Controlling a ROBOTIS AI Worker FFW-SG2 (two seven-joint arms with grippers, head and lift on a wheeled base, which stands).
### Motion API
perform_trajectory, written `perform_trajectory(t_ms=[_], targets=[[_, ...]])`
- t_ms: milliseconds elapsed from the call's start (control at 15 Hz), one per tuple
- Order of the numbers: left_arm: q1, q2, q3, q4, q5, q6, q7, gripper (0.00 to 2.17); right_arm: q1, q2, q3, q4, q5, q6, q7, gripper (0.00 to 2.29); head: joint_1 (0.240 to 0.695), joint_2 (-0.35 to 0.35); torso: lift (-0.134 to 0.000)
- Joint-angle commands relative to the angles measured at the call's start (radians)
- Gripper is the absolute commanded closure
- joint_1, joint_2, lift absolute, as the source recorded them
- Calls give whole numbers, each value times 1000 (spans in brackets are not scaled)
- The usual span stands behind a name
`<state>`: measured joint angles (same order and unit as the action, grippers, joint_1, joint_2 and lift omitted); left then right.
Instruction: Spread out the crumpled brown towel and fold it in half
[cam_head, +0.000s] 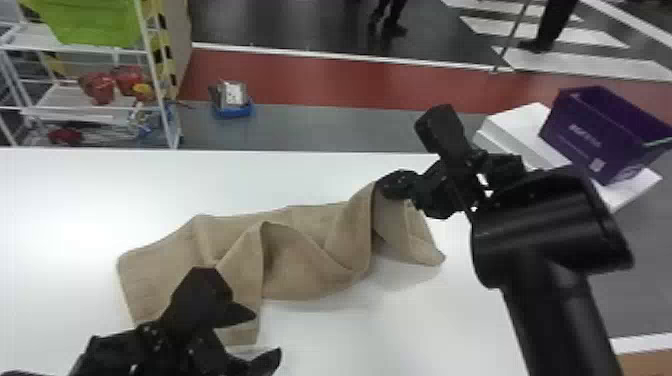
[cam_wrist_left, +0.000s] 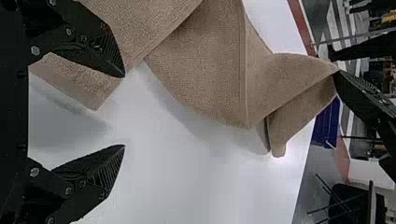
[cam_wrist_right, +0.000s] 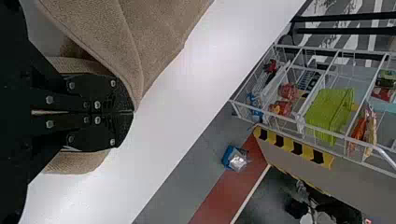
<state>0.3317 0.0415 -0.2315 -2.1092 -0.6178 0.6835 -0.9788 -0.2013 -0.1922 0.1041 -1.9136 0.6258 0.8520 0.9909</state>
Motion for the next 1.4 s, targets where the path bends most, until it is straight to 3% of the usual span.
perform_trajectory(t_ms=[0,133,867,1000,1267,1333], targets=[[-2,0,3,6,-10,0,-3,414,3,-1,-1,-4,0,3,0,2013,695,-180,-123],[-5,0,8,11,-13,0,-11,542,6,-1,-1,-5,0,3,0,2013,695,-178,-123],[-16,1,35,21,-28,0,-49,637,14,-1,0,-21,2,16,2,2013,695,-162,-123],[-17,1,35,23,-46,0,-58,1062,14,-1,2,-22,2,16,2,2013,695,-160,-123],[-25,6,46,25,-54,0,-75,1096,17,0,2,-24,3,19,2,2013,695,-155,-123],[-26,6,55,23,-54,0,-81,1359,17,-1,2,-25,3,19,0,2013,695,-154,-123]])
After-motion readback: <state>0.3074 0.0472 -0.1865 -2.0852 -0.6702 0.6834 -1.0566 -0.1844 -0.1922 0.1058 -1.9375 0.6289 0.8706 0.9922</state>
